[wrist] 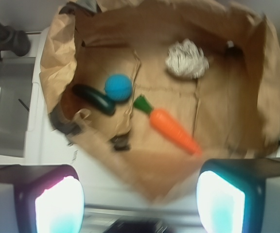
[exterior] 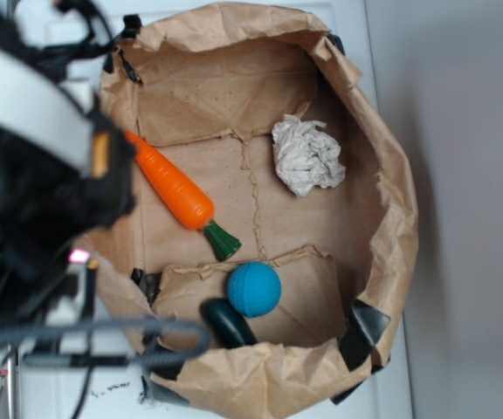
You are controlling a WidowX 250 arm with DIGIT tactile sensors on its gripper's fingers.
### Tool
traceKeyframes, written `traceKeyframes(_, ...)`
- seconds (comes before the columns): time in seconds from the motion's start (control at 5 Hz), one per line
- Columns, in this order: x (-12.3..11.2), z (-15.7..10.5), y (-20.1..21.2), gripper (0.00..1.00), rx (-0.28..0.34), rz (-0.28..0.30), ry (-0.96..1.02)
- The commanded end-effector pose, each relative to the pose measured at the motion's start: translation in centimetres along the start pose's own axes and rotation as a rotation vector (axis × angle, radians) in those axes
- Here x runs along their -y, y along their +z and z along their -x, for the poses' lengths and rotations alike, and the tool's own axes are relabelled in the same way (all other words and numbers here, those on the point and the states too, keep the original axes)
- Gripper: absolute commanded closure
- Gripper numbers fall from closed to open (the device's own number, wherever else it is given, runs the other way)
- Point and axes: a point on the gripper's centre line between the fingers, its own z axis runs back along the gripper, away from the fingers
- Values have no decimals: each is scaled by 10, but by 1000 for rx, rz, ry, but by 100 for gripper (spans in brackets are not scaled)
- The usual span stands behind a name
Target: Grab the carrot.
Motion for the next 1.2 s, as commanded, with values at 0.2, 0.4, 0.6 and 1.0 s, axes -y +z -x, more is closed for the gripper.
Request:
traceKeyframes(0.2, -22, -19, -12, 0, 9, 20, -228)
traceKeyframes(0.4, -22, -19, -12, 0, 9, 20, -228)
traceKeyframes(0.6, -22, -19, -12, 0, 9, 20, -228)
traceKeyframes(1.0, -24, -21, -33, 0, -1, 122, -397)
